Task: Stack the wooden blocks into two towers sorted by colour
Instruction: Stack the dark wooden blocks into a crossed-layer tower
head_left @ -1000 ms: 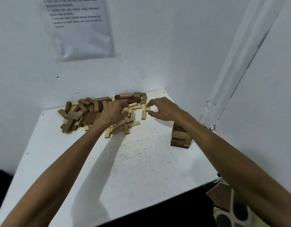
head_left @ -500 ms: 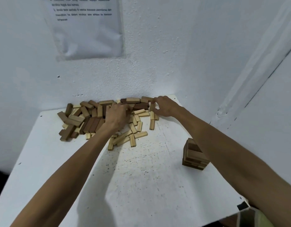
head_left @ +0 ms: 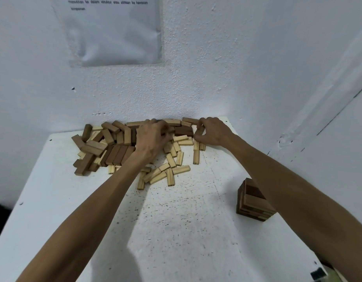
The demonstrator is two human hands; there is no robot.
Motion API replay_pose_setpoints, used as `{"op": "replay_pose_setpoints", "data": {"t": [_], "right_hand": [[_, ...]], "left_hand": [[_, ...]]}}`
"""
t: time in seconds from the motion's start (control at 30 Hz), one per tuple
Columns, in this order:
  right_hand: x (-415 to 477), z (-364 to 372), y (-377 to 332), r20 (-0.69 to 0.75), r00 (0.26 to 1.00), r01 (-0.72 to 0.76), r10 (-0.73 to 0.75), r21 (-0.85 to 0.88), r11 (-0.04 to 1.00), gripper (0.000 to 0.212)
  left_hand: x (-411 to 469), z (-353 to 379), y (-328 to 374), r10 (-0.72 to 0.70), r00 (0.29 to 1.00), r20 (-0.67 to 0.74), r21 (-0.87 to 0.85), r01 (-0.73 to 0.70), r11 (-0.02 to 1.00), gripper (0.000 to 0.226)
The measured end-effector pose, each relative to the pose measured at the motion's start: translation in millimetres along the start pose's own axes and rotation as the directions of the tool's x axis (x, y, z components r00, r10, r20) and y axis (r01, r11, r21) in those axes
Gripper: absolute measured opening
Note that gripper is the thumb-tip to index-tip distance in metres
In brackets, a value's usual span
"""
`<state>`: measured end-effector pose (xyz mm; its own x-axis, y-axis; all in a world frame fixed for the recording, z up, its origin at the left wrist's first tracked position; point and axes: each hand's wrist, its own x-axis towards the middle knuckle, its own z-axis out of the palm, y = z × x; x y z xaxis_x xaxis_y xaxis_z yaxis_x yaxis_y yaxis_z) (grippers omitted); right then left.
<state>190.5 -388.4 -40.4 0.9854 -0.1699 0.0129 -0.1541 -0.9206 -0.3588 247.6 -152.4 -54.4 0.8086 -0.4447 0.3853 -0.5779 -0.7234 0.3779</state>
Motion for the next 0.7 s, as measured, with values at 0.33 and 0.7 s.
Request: {"op": "replay_pose_setpoints", "data": {"t": [0.33, 0.7], "right_hand": [[-4, -7, 12, 0.016, 1.0, -0.015, 0.016, -0.051, 0.999, 0.037], [-11, -9, 12, 0.011, 1.0, -0.015, 0.016, -0.033, 0.999, 0.039]], "left_hand": [[26, 17, 9, 0.158, 0.973, 0.171, -0.155, -0.132, 0.979, 0.022], [40, 12, 5, 0.251, 0.913, 0.322, 0.041, -0.279, 0.96, 0.039]]}}
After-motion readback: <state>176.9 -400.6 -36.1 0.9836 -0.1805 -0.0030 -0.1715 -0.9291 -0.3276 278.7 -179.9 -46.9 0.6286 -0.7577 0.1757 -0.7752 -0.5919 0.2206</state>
